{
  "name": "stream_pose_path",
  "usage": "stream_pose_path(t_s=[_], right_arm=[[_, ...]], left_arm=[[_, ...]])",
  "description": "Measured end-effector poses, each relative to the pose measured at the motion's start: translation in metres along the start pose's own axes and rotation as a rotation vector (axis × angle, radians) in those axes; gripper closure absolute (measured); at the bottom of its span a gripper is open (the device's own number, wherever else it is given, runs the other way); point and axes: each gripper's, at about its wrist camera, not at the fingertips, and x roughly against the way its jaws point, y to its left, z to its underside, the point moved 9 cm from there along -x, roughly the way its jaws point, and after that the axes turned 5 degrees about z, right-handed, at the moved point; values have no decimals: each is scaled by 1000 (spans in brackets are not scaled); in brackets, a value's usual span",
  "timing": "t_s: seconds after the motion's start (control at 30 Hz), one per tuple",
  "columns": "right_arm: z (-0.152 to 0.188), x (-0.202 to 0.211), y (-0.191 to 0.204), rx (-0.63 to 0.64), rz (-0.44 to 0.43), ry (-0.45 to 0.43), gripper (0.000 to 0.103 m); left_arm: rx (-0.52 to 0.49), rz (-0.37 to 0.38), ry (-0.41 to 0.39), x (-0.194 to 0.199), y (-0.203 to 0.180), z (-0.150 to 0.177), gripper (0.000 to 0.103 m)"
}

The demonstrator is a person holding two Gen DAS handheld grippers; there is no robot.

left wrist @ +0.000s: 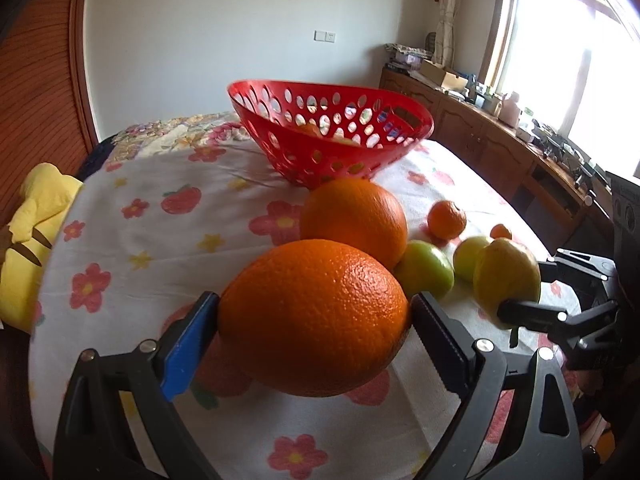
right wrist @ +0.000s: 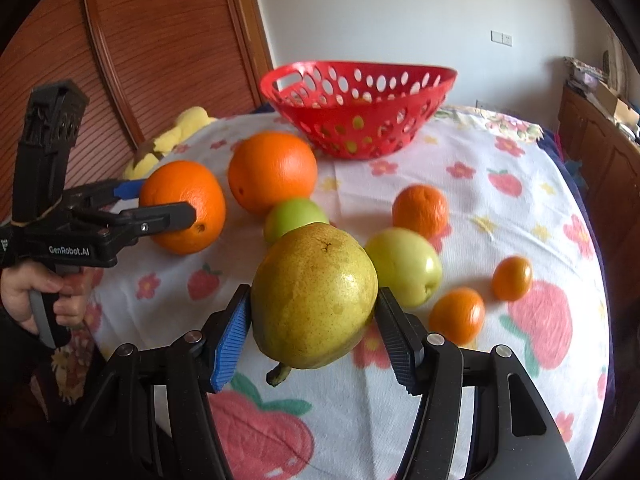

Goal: Organize fruits
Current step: 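Grasp the large orange with the left gripper while the right gripper grasps the pear, then lift orange and pear over the red basket and open both grippers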

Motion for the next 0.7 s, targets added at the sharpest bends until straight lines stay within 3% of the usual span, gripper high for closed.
stream_pose_path(t_s=[0.47, 0.7], right_arm=[[-102, 24, -22, 54, 5, -151, 40], [-161, 2, -34, 101, 21, -181, 40]], left_arm=[[-4, 3, -115, 31, 6, -61, 8], [-20, 6, -158, 23, 11, -101, 8]])
